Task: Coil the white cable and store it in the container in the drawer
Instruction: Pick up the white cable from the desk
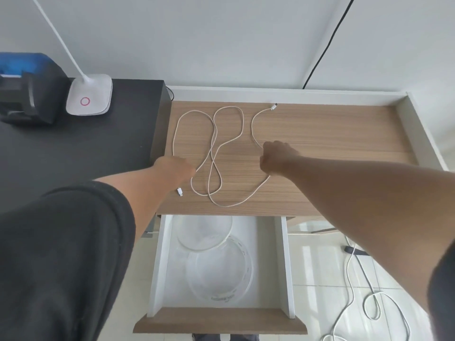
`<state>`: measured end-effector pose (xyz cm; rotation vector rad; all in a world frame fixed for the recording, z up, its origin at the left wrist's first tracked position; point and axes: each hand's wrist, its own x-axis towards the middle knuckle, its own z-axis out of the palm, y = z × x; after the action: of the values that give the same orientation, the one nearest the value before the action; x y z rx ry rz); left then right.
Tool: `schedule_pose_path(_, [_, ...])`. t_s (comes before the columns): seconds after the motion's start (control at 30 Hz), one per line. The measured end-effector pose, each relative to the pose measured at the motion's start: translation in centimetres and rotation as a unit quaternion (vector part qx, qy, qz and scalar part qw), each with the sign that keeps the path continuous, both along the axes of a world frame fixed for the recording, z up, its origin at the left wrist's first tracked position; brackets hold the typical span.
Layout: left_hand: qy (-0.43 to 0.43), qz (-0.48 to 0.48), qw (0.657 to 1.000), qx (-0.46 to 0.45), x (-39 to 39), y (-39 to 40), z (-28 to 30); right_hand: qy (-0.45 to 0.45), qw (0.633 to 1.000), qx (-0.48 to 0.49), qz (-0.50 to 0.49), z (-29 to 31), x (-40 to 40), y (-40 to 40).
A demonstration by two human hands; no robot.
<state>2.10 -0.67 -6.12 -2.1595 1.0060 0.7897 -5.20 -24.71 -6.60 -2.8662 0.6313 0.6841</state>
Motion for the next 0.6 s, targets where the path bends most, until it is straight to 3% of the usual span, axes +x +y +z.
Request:
schedule_pose_path(0.17, [-0.013,-0.027,1.0,0.001,0.0,0.2,-0.7,-0.029,0.995,0.067,-0.073,-1.6,0.7,-0.4])
schedule_pose_path(0.37, [-0.03,-0.091,0.995,-0.008,0.7,1.0,-1.8,-0.048,0.989,0.081,-0.114,-3.7,1.2,-0.5])
schedule_pose_path(0.47, [-0.027,-0.118,0.991,-0.052,1.1,1.6,-2.2,-0.053,0.986,0.107,-0.114,-4.6,0.9,-0.6])
schedule_pose_path(0.6, [-0.001,-0.065,0.988,-0.139,1.9,1.8,-0.7,-0.108,0.965,0.182,-0.152,-4.6,0.4,-0.7])
